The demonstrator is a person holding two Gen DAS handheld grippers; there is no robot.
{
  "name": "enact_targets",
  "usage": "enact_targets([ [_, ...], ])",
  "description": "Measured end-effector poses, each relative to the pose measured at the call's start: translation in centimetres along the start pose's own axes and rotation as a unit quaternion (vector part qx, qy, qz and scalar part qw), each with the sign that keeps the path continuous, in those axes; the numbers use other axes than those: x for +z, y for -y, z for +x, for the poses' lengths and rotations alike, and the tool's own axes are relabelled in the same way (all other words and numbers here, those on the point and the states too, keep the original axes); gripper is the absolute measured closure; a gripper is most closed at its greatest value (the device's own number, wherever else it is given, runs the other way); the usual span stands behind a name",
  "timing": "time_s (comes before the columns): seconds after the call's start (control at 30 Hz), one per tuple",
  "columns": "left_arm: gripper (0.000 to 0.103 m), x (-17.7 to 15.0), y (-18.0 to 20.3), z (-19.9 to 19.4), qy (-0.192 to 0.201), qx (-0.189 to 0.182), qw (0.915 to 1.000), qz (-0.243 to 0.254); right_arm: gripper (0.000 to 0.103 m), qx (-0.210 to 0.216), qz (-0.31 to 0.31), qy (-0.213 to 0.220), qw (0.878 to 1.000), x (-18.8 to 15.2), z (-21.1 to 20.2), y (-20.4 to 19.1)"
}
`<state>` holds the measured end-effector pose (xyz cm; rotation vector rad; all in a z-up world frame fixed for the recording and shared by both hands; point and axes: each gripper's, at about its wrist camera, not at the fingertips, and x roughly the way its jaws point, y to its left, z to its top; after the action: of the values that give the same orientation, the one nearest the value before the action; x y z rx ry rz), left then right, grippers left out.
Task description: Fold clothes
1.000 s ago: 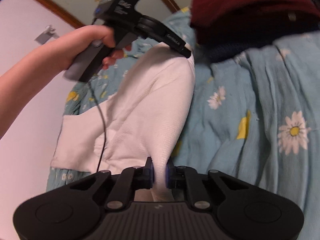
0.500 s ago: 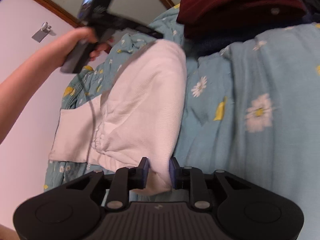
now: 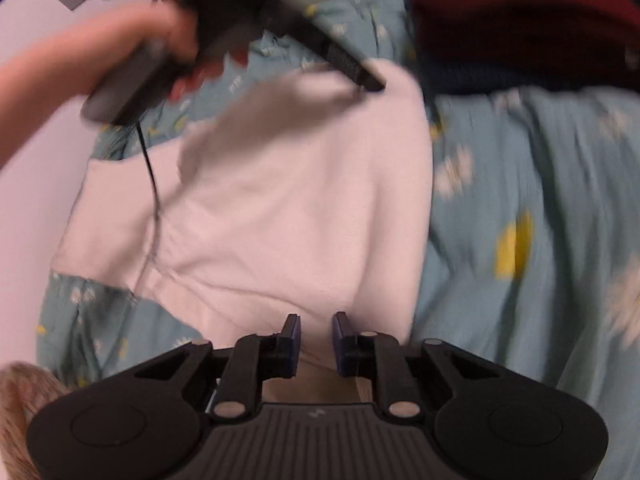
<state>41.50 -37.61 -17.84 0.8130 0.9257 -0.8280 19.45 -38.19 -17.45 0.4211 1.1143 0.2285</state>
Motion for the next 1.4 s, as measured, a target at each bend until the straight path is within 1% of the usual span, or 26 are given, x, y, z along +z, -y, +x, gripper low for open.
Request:
enact_targets([
  [0.07, 0.043, -0.1, -0.4, 0.1, 0.005, 0.001, 0.9999, -0.01, 0.091, -0.004, -0.003, 0.003, 1.0, -0.2, 0.0, 0.0],
  [0.13, 0.045, 0.2, -1.7, -1.2, 0.021, -0.014, 0.9988, -0.042, 0.091, -0.01, -0.008, -0.003, 1.0, 0.1, 0.0, -0.4],
  [0.2, 0.047, 0.0, -3.2, -3.8, 0.057, -0.023, 0.9957, -0.069, 0.09, -0.01, -0.016, -0.005, 1.0, 0.5, -0.9, -1.1],
  [0.27, 0.047, -0.6, -3.9, -6.2, 0.087, -0.033, 0.9921, -0.084, 0.084, 0.003, -0.007, 0.011, 1.0, 1.2, -2.9, -1.6],
  [0.3, 0.045, -1.5, -3.8, -7.9, 0.099, -0.049, 0.9905, -0.082, 0.084, 0.008, -0.006, 0.026, 1.0, 1.6, -3.9, -2.0],
  [0.4, 0.045, -4.3, -2.3, -9.5, 0.078, -0.101, 0.9892, -0.071, 0.084, 0.015, -0.01, 0.062, 0.998, 2.9, -5.3, -2.9],
  [0.43, 0.045, -5.2, -1.6, -9.4, 0.073, -0.105, 0.9899, -0.061, 0.084, 0.016, -0.01, 0.071, 0.997, 3.3, -5.1, -3.1],
  [0.47, 0.045, -5.8, -0.9, -8.9, 0.065, -0.091, 0.9927, -0.044, 0.083, 0.014, -0.009, 0.064, 0.998, 3.6, -4.3, -3.1],
  [0.5, 0.044, -6.9, 0.3, -7.7, 0.054, -0.057, 0.9968, -0.014, 0.082, 0.015, -0.006, 0.043, 0.999, 3.6, -3.2, -3.1],
  [0.53, 0.043, -7.5, 0.7, -6.7, 0.048, -0.04, 0.998, -0.001, 0.083, 0.017, -0.002, 0.018, 1.0, 3.5, -2.0, -3.1],
  [0.6, 0.038, -8.4, 0.6, -4.9, 0.037, -0.046, 0.9983, -0.003, 0.085, 0.007, -0.005, -0.013, 1.0, 2.4, 0.0, -2.6],
  [0.63, 0.037, -8.9, 0.1, -3.9, 0.035, -0.06, 0.9973, -0.022, 0.087, 0.001, -0.008, -0.026, 1.0, 1.7, 1.0, -2.4],
  [0.73, 0.037, -9.1, -1.8, -3.8, 0.038, -0.088, 0.9933, -0.064, 0.088, -0.009, -0.005, -0.026, 1.0, 1.1, 1.1, -2.4],
  [0.77, 0.041, -9.2, -2.2, -4.3, 0.04, -0.091, 0.9923, -0.074, 0.088, -0.012, -0.004, -0.027, 1.0, 1.2, 0.9, -2.6],
  [0.83, 0.044, -9.8, -3.3, -6.5, 0.053, -0.078, 0.9917, -0.087, 0.087, -0.016, -0.016, -0.016, 1.0, 1.8, -0.1, -4.0],
  [0.87, 0.044, -10.5, -3.7, -8.0, 0.066, -0.072, 0.991, -0.092, 0.082, -0.017, -0.023, -0.009, 1.0, 2.2, -0.6, -4.8],
  [0.93, 0.039, -12.2, -4.3, -9.9, 0.081, -0.058, 0.9895, -0.105, 0.082, -0.021, -0.037, 0.005, 0.999, 3.0, -1.7, -6.3],
  [1.0, 0.035, -14.0, -4.9, -11.4, 0.094, -0.043, 0.9873, -0.121, 0.078, 0.003, -0.039, 0.016, 0.999, 3.5, -1.6, -7.3],
  [1.07, 0.035, -15.3, -5.6, -10.6, 0.082, -0.025, 0.9867, -0.138, 0.078, 0.012, -0.04, 0.008, 0.999, 4.0, 0.2, -8.3],
  [1.17, 0.034, -16.2, -6.6, -8.0, 0.053, -0.005, 0.9851, -0.164, 0.078, -0.031, -0.046, -0.04, 0.998, 3.3, 4.5, -8.8],
  [1.2, 0.029, -16.5, -7.2, -6.6, 0.043, -0.005, 0.9832, -0.177, 0.078, -0.048, -0.047, -0.06, 0.996, 2.9, 6.0, -8.8],
  [1.23, 0.025, -16.8, -7.6, -5.9, 0.039, -0.007, 0.9816, -0.187, 0.078, -0.05, -0.034, -0.067, 0.996, 2.4, 6.7, -8.2],
  [1.27, 0.014, -17.1, -8.1, -5.2, 0.033, -0.007, 0.9794, -0.199, 0.078, -0.042, -0.01, -0.066, 0.997, 2.2, 6.9, -7.4],
  [1.3, 0.008, -17.4, -8.7, -4.4, 0.024, -0.009, 0.9757, -0.218, 0.079, -0.036, 0.004, -0.066, 0.997, 2.1, 6.9, -6.9],
  [1.33, 0.008, -17.7, -9.3, -4.3, 0.023, -0.017, 0.9726, -0.231, 0.079, -0.03, 0.015, -0.068, 0.997, 2.1, 6.9, -6.5],
  [1.4, 0.014, -18.3, -10.5, -5.4, 0.035, -0.035, 0.9661, -0.254, 0.079, -0.033, 0.016, -0.066, 0.997, 2.2, 6.8, -6.6],
])
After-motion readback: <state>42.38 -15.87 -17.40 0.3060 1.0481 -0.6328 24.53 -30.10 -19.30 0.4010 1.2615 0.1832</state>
